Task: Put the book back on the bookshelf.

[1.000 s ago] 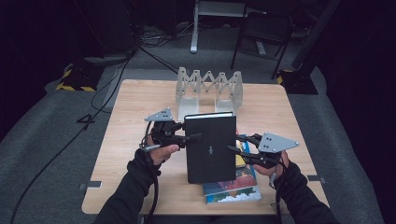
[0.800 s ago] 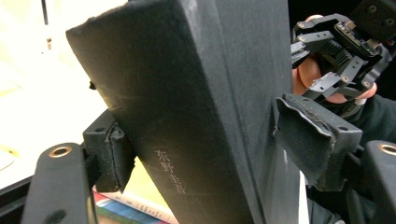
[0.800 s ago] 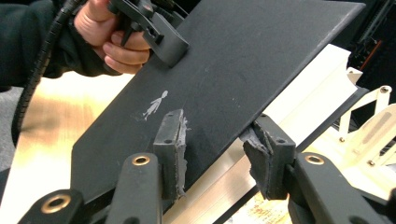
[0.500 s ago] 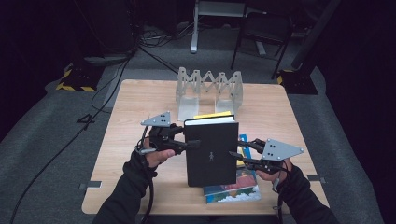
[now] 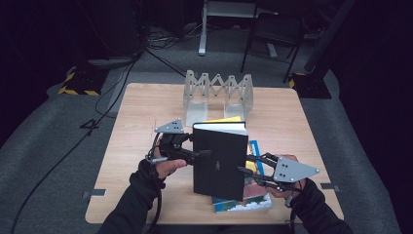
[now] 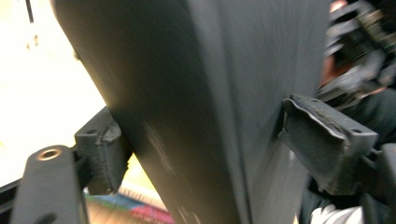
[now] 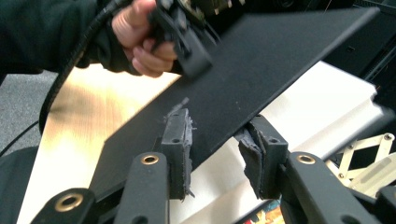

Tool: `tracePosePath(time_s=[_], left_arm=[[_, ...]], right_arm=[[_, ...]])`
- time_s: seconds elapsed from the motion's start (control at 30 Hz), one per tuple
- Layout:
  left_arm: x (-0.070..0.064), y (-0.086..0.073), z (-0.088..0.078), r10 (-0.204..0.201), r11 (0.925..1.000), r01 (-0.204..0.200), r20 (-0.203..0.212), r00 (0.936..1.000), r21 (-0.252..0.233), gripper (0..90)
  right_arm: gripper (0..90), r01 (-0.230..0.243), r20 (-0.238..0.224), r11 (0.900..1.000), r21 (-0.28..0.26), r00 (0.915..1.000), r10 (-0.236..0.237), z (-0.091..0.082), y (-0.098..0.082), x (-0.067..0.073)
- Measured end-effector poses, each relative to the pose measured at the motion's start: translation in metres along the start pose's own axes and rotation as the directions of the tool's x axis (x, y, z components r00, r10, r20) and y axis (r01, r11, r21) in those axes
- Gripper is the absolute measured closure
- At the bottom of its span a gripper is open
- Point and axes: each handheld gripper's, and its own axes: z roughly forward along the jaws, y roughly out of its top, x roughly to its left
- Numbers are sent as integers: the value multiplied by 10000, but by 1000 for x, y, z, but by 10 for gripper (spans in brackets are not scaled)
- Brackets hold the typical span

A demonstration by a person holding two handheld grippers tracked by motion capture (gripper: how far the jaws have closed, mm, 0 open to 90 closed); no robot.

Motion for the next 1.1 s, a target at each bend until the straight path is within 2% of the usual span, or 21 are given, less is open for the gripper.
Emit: tracePosePath(time_s=[0.1, 0.2, 0.3, 0.37, 0.43, 0.5, 0.53, 0.57, 0.6, 0.63, 0.67, 0.7, 0.77, 0.8, 0.83, 0.9, 1.0, 1.1], left_arm=[[6, -4, 9, -199, 9985, 177, 398, 9990, 526, 165], [7, -4, 10, -122, 9979, 90, 500, 9987, 647, 158], [11, -6, 10, -260, 9982, 218, 748, 9969, 560, 152], [16, -7, 10, -413, 9976, 373, 687, 9968, 592, 70], [23, -10, 11, -678, 9965, 622, 1047, 9922, 558, 16], [20, -7, 14, -218, 9973, 130, 1222, 9923, 728, 0], [20, -7, 14, -218, 9973, 130, 1222, 9923, 728, 3], [14, -4, 18, 169, 9954, -281, 1213, 9925, 912, 3], [14, -4, 18, 169, 9954, -281, 1213, 9925, 912, 8], [10, -2, 22, 344, 9935, -486, 1362, 9901, 1029, 8], [8, 0, 24, 452, 9944, -599, 1618, 9858, 874, 31], [5, 2, 25, 574, 9939, -714, 1581, 9857, 842, 94], [3, 3, 24, 722, 9929, -848, 1437, 9870, 835, 122], [2, 3, 20, 709, 9951, -795, 1373, 9880, 586, 149], [2, 3, 20, 709, 9951, -795, 1373, 9880, 586, 177], [0, 4, 14, 741, 9965, -786, 1336, 9883, 288, 209], [-4, 6, 8, 959, 9953, -972, 1523, 9837, 10, 303], [-10, 7, 5, 1192, 9926, -1211, 1426, 9826, 47, 361]], right_arm=[[635, -176, 18, 9998, -51, 9998, 176, -1, -1, -2], [636, -233, 19, 9997, -38, 9997, 233, -1, -2, -4], [636, 26, 0, 10000, 18, 10000, -26, 0, 0, -1], [637, 79, -15, 10000, 13, 10000, -79, 1, 0, 0], [638, 164, -65, 9999, 17, 9998, -164, 1, 1, 1], [638, 279, -137, 9996, -5, 9995, -279, 0, 2, 2], [638, 279, -137, 9996, -5, 9995, -279, 0, 2, 2], [639, 331, -187, 9994, -44, 9993, -332, -1, 1, 2], [639, 331, -187, 9994, -44, 9993, -332, -1, 1, 2], [639, 423, -229, 9991, -52, 9988, -424, -1, 1, 2], [639, 438, -249, 9990, -65, 9987, -440, 0, 2, 3], [639, 486, -254, 9988, -77, 9985, -488, -1, 2, 4], [639, 405, -242, 9992, -27, 9989, -406, -1, 0, 2], [639, 320, -199, 9995, 35, 9993, -319, -2, -1, 1], [639, 320, -199, 9995, 35, 9993, -319, -2, -1, 1], [639, 15, -230, 9999, 119, 9997, -12, -2, -4, -2], [640, -229, -250, 9993, 285, 9994, 236, -2, -8, -7], [640, -304, -180, 9988, 388, 9994, 311, -3, -9, -8]])
